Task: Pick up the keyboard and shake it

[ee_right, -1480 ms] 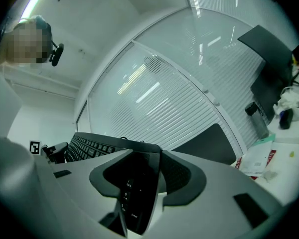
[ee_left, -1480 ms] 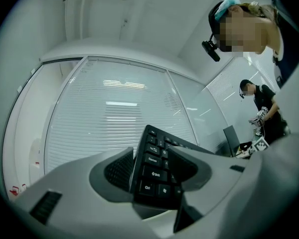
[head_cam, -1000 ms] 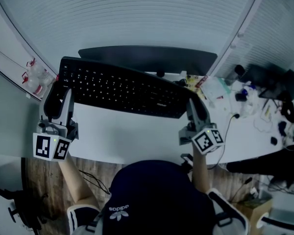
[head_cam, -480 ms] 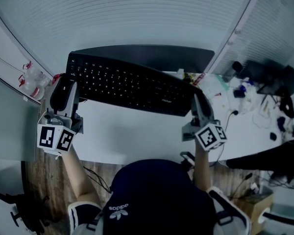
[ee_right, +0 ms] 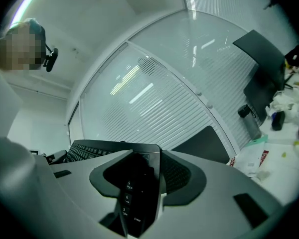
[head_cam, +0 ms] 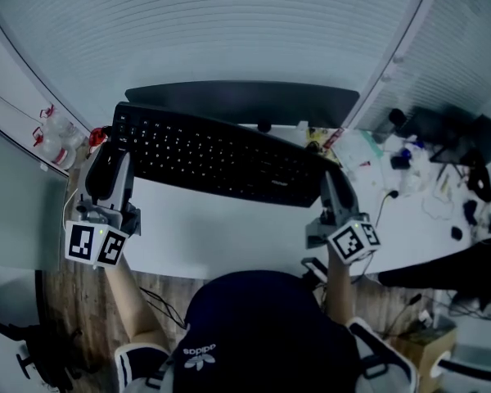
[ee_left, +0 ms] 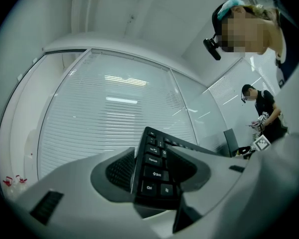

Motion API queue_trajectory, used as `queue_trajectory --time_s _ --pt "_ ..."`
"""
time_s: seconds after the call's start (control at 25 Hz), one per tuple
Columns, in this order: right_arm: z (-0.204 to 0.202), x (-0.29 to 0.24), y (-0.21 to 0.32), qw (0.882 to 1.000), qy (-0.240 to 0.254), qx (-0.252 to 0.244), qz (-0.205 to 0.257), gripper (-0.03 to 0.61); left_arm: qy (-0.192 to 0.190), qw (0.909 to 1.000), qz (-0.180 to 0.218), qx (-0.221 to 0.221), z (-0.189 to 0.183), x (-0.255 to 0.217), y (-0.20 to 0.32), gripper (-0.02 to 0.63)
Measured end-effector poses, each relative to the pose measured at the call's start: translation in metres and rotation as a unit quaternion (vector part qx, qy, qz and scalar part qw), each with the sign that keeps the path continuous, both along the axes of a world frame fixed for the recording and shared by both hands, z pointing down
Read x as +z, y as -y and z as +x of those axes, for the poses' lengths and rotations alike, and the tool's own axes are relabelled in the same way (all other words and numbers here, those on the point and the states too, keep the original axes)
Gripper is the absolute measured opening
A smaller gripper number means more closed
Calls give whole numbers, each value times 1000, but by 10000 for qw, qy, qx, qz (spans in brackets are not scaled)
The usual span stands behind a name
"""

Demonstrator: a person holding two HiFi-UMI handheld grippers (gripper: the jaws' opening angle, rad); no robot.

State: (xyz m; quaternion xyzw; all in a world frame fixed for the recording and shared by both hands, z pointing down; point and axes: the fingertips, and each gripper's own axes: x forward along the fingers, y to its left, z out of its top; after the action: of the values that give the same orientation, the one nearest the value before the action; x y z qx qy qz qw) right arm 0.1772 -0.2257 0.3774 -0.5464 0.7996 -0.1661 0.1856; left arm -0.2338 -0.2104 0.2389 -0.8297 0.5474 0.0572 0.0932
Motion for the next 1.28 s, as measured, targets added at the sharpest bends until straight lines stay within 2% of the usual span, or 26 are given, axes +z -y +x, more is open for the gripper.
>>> queue_trajectory --time_s 0.12,0.24,0.4,0.68,0.96,1.16,1.28 --pt "-2 -8 6 9999 -66 11 90 156 28 9999 -10 -141 2 2 2 202" --pt "0 -12 -1 9999 -67 -18 155 156 -117 9999 19 -47 -1 -1 -6 201" --pt "-1 -14 6 9999 -70 34 123 157 -17 9999 14 -165 2 -2 -4 201" --pt "-1 -14 5 9999 -26 -58 85 156 -125 9999 68 -85 0 -7 -8 201" --pt "4 -27 -3 9973 32 -73 724 156 -46 9974 717 71 4 -25 -25 201" --pt "6 -42 -9 9952 -55 -72 976 156 -155 9966 786 174 2 -30 -30 201" --pt "9 -41 -11 9963 -40 -55 855 156 -212 9972 706 111 2 -26 -31 202"
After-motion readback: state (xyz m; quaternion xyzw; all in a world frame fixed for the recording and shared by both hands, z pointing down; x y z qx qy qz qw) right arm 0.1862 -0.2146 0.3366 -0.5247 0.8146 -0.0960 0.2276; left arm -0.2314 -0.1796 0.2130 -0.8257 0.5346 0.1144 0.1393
